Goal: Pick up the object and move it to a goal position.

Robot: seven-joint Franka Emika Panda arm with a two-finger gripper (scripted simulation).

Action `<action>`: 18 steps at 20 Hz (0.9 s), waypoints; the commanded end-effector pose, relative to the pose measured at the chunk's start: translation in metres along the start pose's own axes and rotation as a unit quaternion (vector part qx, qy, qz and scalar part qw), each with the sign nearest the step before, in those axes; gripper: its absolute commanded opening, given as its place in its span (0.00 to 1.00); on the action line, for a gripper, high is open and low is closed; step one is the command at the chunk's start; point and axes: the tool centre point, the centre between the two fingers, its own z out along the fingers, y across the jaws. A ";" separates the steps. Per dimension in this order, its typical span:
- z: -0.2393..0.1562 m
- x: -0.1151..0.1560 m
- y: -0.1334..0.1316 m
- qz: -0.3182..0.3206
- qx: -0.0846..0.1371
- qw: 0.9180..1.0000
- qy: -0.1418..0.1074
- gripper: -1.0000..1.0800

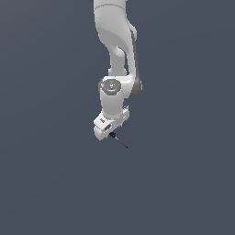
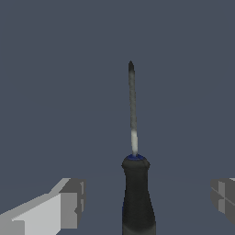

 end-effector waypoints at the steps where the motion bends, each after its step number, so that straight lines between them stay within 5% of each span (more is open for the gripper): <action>1: 0.003 0.000 -0.001 -0.013 0.000 1.000 0.001 0.96; 18: 0.041 -0.001 -0.003 -0.022 0.000 1.000 0.002 0.96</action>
